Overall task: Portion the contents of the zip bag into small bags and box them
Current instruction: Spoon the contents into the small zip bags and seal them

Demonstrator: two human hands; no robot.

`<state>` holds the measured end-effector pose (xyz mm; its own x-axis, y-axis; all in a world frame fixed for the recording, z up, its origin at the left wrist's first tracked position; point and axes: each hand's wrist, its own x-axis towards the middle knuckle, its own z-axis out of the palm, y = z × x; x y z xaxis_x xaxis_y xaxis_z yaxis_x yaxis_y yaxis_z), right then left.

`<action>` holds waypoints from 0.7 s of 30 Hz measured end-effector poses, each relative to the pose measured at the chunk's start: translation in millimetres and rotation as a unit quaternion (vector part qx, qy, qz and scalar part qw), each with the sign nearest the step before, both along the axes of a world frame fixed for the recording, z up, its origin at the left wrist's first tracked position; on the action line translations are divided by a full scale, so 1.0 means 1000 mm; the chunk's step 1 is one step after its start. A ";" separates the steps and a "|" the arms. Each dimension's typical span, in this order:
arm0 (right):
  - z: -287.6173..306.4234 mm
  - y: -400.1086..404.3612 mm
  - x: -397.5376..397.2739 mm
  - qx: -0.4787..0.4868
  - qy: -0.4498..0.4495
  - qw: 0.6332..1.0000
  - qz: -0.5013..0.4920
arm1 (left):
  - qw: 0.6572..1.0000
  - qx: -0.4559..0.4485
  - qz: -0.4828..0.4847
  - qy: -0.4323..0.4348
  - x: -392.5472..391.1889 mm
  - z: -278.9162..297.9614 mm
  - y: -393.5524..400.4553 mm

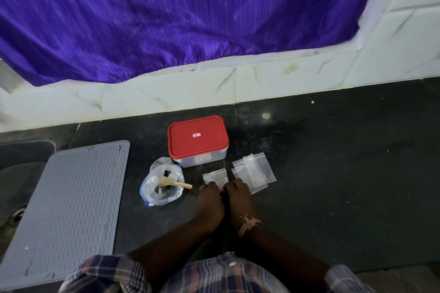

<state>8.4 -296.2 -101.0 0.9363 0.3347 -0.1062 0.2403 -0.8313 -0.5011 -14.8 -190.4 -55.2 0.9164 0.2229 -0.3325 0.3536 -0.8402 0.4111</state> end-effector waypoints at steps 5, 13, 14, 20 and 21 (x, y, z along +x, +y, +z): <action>-0.001 -0.004 0.010 -0.007 0.002 1.000 -0.006 | 0.999 -0.025 -0.029 0.027 0.013 -0.005 0.007; 0.007 -0.052 0.041 -0.085 -0.056 0.976 -0.193 | 0.982 -0.171 0.073 -0.030 0.019 -0.003 0.003; 0.006 -0.056 0.043 -0.087 -0.062 0.978 -0.182 | 0.977 -0.193 0.078 -0.036 0.020 0.000 0.002; 0.015 -0.059 0.038 0.041 -0.110 0.968 -0.223 | 0.951 -0.283 0.113 -0.046 0.029 0.022 -0.013; 0.020 -0.058 0.035 0.064 -0.134 0.966 -0.210 | 0.935 -0.320 0.142 -0.051 0.031 0.025 -0.014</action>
<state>42.9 -354.0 -81.3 0.9805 -0.0869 0.1764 0.0304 -0.8193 -0.5726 16.4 -204.6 -30.1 0.8846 0.2474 -0.3954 0.4568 -0.2886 0.8414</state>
